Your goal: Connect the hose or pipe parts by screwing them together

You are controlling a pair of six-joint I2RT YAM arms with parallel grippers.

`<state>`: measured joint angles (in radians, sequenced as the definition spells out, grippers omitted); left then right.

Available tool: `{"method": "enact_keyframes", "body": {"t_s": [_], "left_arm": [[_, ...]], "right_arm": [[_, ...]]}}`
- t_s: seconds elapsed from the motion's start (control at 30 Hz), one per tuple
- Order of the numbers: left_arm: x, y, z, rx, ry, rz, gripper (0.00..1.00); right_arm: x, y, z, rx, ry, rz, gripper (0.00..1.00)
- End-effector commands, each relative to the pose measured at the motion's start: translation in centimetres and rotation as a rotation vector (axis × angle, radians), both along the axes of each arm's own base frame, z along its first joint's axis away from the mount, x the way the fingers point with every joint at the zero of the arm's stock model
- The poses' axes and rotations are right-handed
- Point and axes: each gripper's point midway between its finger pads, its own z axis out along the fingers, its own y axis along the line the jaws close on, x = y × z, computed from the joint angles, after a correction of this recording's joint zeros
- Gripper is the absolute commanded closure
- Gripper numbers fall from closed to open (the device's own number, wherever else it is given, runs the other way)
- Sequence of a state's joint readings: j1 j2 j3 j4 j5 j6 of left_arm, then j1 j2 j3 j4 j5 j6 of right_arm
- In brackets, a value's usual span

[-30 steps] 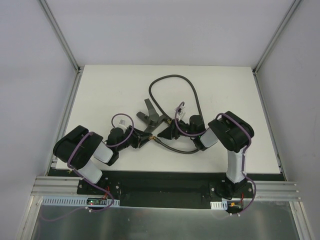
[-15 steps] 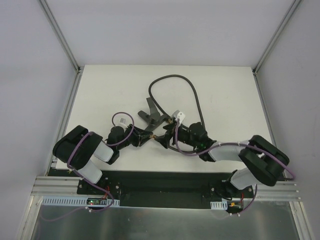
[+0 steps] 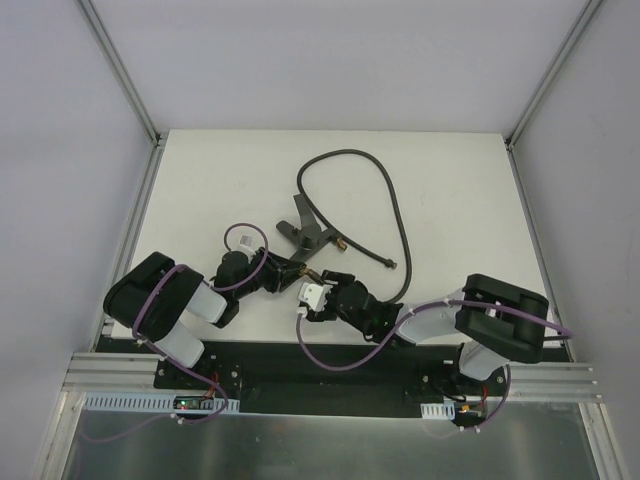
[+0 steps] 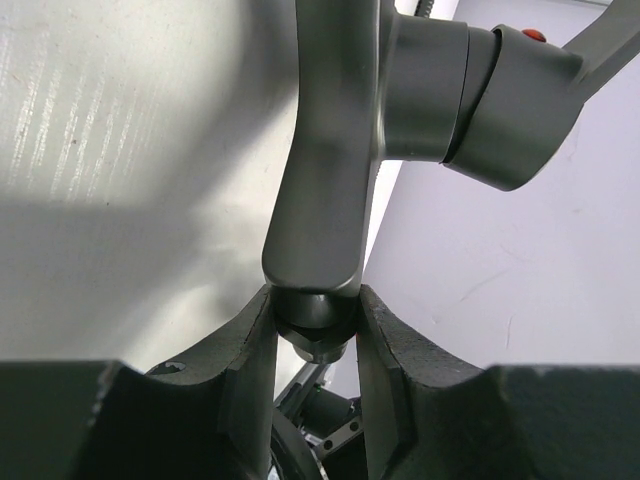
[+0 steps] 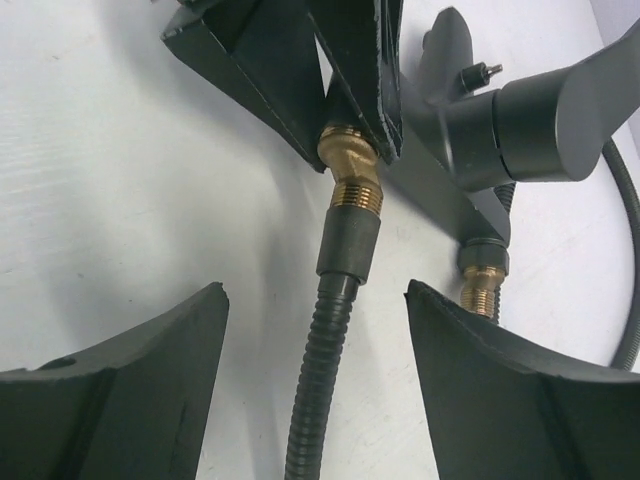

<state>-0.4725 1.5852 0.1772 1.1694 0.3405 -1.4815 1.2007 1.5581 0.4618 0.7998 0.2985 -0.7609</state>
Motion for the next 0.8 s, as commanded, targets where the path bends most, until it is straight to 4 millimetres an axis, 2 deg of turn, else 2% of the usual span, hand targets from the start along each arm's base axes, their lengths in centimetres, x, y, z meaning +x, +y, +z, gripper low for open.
{"method": "enact_keyframes", "body": {"t_s": [0.0,0.17,0.5,0.6,0.63,0.77], "left_arm": [[1.0,-1.4,5.1,-0.092,-0.17,-0.04,1.0],[0.9,-1.3,5.3,-0.092,-0.172,-0.041,1.0],[0.8,-1.3,5.6,-0.097,-0.173,-0.041,1.0],[0.6,-1.3,5.7,-0.105,-0.169,-0.045,1.0],[0.6,-1.3,5.6,-0.107,-0.16,-0.041,1.0],[-0.1,-0.8,5.3,-0.15,-0.114,-0.016,1.0]], "right_arm": [[2.2,0.6,1.9,-0.048,-0.145,-0.07,0.29],[3.1,0.9,2.0,-0.073,-0.188,-0.115,0.36],[3.3,2.4,2.1,-0.057,-0.192,-0.091,0.51],[3.2,3.3,2.2,-0.021,-0.164,-0.086,0.63],[3.4,3.4,2.2,-0.011,-0.154,-0.087,0.74],[3.4,3.9,2.0,0.08,-0.045,-0.07,0.96]]}}
